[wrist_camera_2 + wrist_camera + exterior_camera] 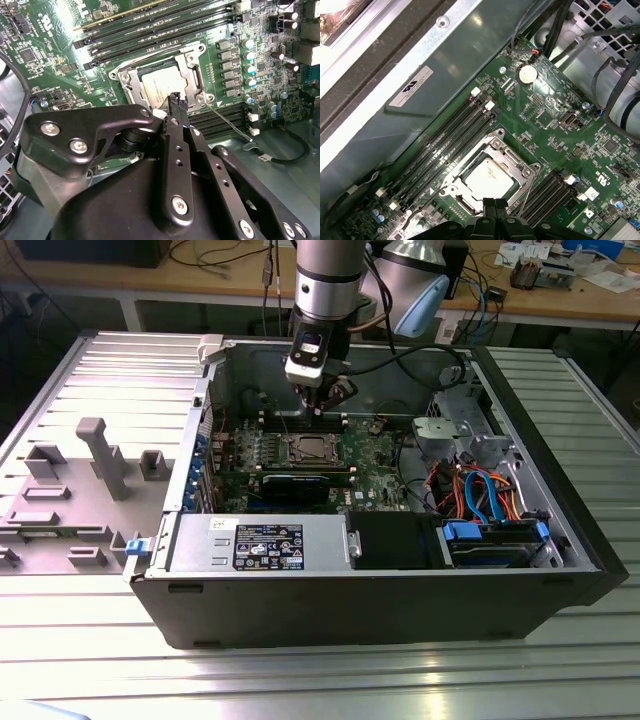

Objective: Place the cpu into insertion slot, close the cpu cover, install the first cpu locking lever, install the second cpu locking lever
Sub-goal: 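Install the first cpu locking lever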

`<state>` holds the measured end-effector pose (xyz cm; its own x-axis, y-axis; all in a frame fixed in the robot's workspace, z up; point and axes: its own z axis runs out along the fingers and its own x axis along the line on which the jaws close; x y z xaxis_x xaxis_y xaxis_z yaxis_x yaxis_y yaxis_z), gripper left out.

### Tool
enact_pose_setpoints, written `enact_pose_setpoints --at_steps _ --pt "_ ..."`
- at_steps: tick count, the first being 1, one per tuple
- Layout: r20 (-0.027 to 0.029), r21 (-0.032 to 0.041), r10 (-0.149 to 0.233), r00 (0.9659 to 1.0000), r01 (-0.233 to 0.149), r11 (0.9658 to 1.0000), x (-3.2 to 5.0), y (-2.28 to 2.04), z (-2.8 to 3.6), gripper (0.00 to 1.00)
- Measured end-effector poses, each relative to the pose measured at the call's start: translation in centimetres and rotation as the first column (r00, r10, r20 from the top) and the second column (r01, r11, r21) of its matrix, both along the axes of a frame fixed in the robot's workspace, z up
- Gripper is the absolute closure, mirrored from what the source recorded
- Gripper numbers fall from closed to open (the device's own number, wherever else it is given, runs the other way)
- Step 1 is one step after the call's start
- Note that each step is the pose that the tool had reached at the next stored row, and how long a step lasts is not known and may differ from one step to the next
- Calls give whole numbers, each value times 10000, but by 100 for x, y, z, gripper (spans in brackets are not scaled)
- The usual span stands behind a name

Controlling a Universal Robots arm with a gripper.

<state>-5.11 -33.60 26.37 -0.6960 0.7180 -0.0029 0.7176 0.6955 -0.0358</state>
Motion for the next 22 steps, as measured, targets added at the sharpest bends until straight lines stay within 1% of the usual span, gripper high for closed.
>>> enact_pose_setpoints --at_steps 12,22 --pt "0 0 251 9997 -251 9997 0 0 0 89" --pt "0 0 512 9987 -512 9987 0 0 0 89"
